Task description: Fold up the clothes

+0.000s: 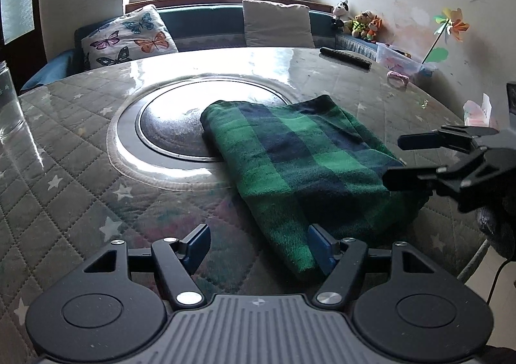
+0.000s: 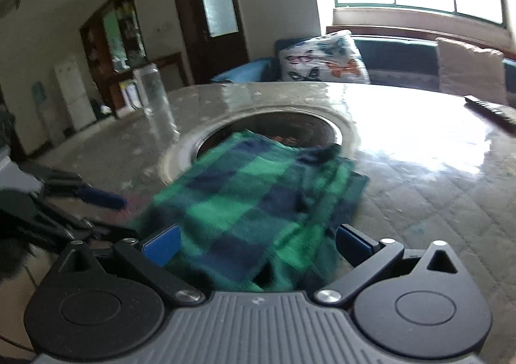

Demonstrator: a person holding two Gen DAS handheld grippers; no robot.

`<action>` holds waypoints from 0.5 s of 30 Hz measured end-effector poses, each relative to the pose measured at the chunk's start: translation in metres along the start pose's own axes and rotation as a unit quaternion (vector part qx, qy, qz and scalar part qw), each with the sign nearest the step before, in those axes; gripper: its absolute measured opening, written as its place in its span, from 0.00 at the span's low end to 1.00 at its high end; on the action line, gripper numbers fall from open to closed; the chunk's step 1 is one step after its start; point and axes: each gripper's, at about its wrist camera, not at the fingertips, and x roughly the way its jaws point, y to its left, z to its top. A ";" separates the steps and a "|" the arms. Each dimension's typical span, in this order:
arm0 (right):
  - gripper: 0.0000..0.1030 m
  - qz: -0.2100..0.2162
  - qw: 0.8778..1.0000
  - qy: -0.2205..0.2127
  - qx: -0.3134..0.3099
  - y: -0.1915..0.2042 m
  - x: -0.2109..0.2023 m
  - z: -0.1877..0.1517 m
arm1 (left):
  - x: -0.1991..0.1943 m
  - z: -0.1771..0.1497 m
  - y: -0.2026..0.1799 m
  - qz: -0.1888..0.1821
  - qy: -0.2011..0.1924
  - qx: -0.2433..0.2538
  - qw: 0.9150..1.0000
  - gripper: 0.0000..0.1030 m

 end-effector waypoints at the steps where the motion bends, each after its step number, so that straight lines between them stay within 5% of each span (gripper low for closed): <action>1: 1.00 -0.011 1.000 0.002 -0.005 0.000 0.000 -0.003 | 0.001 0.000 0.000 0.000 0.001 0.001 1.000 0.68; 6: 1.00 -0.041 0.999 0.035 -0.006 -0.011 0.003 -0.024 | 0.006 -0.002 0.000 -0.003 0.009 0.003 1.000 0.68; 15: 0.96 -0.028 1.000 0.007 -0.003 -0.010 -0.018 -0.003 | -0.010 0.007 0.009 -0.009 -0.011 -0.006 1.000 0.67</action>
